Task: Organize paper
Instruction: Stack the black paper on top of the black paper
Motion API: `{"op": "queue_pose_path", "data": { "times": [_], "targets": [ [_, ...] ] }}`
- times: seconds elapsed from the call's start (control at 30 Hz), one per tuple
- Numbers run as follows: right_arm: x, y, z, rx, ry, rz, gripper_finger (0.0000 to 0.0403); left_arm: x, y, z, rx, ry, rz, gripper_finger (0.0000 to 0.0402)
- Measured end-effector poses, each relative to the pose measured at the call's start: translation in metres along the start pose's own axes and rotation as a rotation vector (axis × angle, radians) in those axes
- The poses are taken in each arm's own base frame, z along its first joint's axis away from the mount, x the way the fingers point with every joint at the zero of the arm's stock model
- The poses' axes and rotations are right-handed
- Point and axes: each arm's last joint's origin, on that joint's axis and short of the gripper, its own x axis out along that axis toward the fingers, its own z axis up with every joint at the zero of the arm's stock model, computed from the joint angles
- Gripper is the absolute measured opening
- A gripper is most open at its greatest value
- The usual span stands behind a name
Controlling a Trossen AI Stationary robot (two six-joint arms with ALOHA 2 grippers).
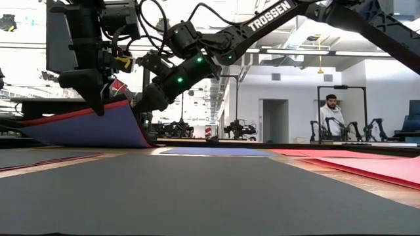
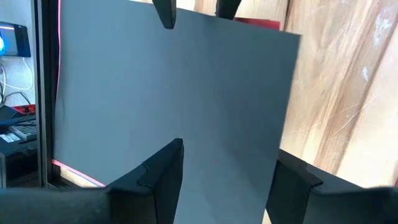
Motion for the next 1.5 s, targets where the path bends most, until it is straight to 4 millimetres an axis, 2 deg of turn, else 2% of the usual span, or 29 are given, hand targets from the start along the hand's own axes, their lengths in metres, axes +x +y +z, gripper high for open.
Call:
{"op": "queue_pose_path", "data": {
  "times": [0.53, 0.63, 0.73, 0.87, 1.1, 1.33, 1.5],
  "targets": [
    [0.001, -0.001, 0.004, -0.003, -0.059, -0.004, 0.0088, 0.000, 0.000, 0.001, -0.003, -0.008, 0.001, 0.0167],
    [0.001, -0.001, 0.004, -0.020, -0.060, -0.005, 0.0064, 0.000, 0.000, 0.002, -0.007, -0.016, 0.001, 0.0167],
    [0.001, -0.001, 0.005, -0.028, -0.066, -0.009, 0.0018, 0.000, 0.000, 0.002, -0.008, -0.022, 0.002, 0.0167],
    [0.001, -0.001, 0.005, -0.029, -0.064, -0.007, 0.0002, 0.000, 0.000, 0.002, -0.006, -0.023, 0.002, 0.0167],
    [0.001, -0.004, 0.004, -0.011, -0.063, -0.012, 0.0000, -0.001, 0.001, 0.003, -0.006, -0.020, 0.002, 0.0166],
    [0.001, -0.008, 0.002, 0.013, -0.061, -0.018, 0.0000, -0.016, 0.004, 0.012, -0.014, -0.060, -0.006, 0.0169],
    [0.001, -0.007, 0.002, 0.020, -0.061, -0.017, 0.0000, -0.020, 0.004, 0.011, -0.039, -0.044, -0.012, 0.0184]
  ]
}}
